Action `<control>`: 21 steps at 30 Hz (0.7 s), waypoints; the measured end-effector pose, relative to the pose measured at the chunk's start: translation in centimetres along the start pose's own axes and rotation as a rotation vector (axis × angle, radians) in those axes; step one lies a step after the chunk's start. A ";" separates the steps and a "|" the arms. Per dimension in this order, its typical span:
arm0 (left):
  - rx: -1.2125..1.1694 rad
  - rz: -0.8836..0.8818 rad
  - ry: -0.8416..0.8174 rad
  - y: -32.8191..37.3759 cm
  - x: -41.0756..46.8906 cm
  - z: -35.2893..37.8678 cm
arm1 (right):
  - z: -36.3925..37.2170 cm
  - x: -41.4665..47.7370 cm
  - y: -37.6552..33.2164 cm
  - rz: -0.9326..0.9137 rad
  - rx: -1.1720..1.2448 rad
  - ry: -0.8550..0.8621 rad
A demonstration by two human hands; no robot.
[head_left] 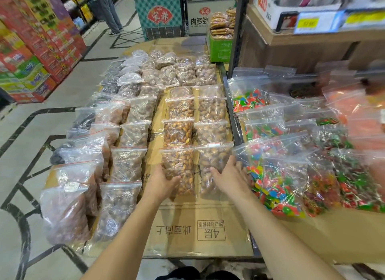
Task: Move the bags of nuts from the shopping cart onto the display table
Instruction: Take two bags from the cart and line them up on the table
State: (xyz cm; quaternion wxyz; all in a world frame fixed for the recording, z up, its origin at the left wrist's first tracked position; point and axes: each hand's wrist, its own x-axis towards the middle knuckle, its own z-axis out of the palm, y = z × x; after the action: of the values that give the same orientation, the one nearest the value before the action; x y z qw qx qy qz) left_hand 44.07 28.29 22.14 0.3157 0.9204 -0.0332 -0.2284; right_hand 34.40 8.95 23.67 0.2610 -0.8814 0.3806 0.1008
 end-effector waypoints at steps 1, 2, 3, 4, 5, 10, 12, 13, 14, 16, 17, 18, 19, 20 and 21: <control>0.066 0.026 -0.001 0.3 -0.2 -0.3 | -0.4 -0.4 0.0 -0.012 -0.047 -0.004; 0.151 0.057 0.006 0.6 -0.4 -0.7 | -0.8 -0.7 0.1 -0.028 -0.087 -0.005; 0.245 0.092 0.014 1.0 -0.7 -1.1 | -1.1 -1.1 0.2 -0.046 -0.125 -0.005; 0.337 0.127 0.018 1.6 -1.3 -1.6 | -1.4 -1.6 0.2 -0.061 -0.164 -0.003; 0.417 0.161 0.016 2.0 -1.8 -2.0 | -1.7 -2.1 0.3 -0.069 -0.197 -0.003; 0.626 0.330 -0.004 3.6 -3.9 -3.4 | -2.5 -5.4 0.7 -0.058 -0.252 0.038; 0.657 0.381 -0.008 4.0 -4.7 -3.8 | -2.6 -7.0 0.8 -0.018 -0.246 0.065; 0.667 0.404 -0.015 4.1 -5.1 -4.0 | -2.6 -7.8 0.9 0.004 -0.246 0.081; 0.677 0.433 -0.023 4.1 -5.5 -4.0 | -2.6 -8.7 0.9 0.025 -0.247 0.097; 0.698 0.487 -0.046 3.7 -6.6 -4.1 | -2.6 -10.8 0.9 0.057 -0.239 0.109; 0.704 0.509 -0.064 3.5 -7.2 -4.2 | -2.6 -12.0 0.9 0.069 -0.234 0.113; 0.708 0.528 -0.082 3.2 -7.9 -4.3 | -2.4 -13.1 0.9 0.081 -0.234 0.119; 0.714 0.547 -0.096 2.9 -8.6 -4.3 | -2.2 -14.2 1.0 0.091 -0.237 0.124; 0.726 0.567 -0.111 2.7 -9.4 -4.4 | -1.9 -15.2 1.1 0.105 -0.242 0.127; 0.738 0.589 -0.127 2.4 -10.3 -4.5 | -1.6 -16.2 1.2 0.122 -0.251 0.126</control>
State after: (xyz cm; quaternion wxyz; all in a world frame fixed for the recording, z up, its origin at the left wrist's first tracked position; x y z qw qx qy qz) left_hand 37.07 31.04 30.79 0.0166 0.9067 -0.3908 -0.1579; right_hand 22.31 17.43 30.69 0.1179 -0.8870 0.4333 0.1076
